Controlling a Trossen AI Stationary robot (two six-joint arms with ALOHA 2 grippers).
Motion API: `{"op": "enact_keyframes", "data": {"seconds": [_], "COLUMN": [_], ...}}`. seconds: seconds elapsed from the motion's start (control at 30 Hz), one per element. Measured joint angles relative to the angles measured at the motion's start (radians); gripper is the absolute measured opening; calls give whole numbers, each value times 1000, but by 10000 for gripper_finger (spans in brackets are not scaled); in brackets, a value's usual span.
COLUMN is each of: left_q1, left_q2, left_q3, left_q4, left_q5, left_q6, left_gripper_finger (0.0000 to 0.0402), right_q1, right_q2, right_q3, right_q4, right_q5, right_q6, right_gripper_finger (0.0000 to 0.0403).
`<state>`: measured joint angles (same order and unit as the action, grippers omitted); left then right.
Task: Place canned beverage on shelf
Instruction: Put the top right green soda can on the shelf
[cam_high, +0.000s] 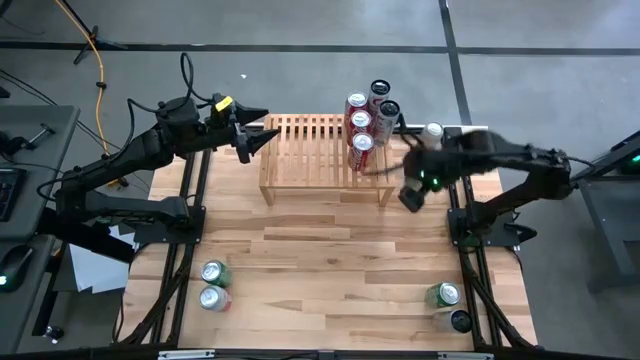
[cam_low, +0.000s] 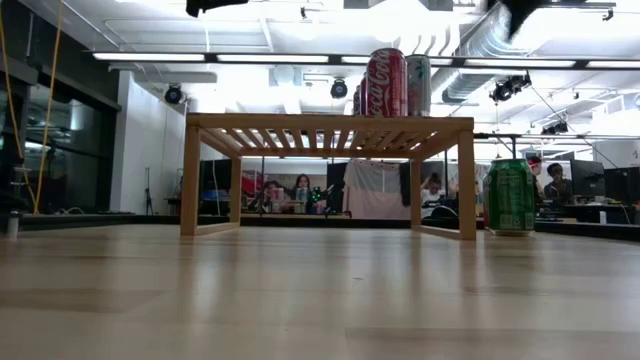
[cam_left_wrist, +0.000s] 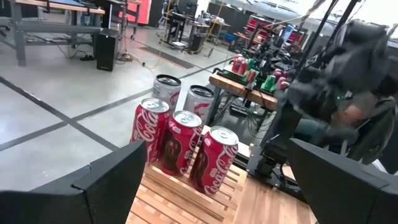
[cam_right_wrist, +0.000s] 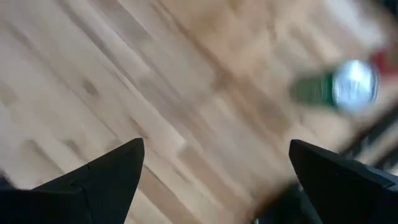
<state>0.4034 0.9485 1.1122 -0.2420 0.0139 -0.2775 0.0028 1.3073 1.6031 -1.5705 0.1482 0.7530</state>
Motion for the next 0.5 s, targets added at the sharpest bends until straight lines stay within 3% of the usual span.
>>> {"op": "enact_keyframes", "data": {"seconds": [0.13, 0.3, 0.5], "left_q1": [0, 0, 0], "left_q2": [0, 0, 0], "left_q3": [0, 0, 0], "left_q4": [2, 14, 15], "left_q5": [0, 0, 0], "left_q6": [0, 0, -8], "left_gripper_finger": [376, 376, 376], "right_q1": [23, -50, -190], "right_q2": [-131, -263, -264], "right_q3": [-237, -422, -563], "right_q4": [7, 115, 219], "right_q5": [34, 189, 339], "right_q6": [235, 523, 633], "right_gripper_finger": [387, 387, 387]}}
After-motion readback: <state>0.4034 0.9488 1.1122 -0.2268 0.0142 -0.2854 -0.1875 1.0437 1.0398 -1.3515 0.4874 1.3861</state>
